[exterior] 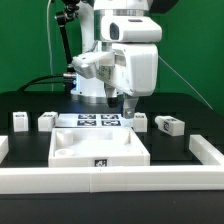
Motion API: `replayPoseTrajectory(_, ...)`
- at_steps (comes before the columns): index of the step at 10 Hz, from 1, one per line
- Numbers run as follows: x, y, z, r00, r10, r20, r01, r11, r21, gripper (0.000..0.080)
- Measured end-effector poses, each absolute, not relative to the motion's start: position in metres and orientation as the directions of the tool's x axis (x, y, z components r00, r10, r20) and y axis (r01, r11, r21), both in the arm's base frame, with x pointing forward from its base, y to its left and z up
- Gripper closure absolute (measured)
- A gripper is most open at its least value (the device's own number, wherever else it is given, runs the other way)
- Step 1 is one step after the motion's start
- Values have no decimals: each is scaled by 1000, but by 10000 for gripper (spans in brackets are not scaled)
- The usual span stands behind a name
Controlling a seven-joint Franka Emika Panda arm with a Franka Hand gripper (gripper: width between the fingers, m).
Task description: Assemble square table
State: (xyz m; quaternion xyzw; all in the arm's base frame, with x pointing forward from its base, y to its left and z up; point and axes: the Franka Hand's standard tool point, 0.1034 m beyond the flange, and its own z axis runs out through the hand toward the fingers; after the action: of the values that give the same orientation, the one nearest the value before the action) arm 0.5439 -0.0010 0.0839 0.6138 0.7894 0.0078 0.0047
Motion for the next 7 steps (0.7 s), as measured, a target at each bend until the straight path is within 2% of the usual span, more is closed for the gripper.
replayPoseTrajectory(2, 529, -5, 78, -207, 978, 6, 978, 207, 18, 150)
replayPoseTrajectory(4, 500, -16, 64, -202, 979, 13, 979, 202, -8, 150)
replayPoseTrajectory(7, 473, -33, 38, -180, 983, 28, 983, 181, -30, 150)
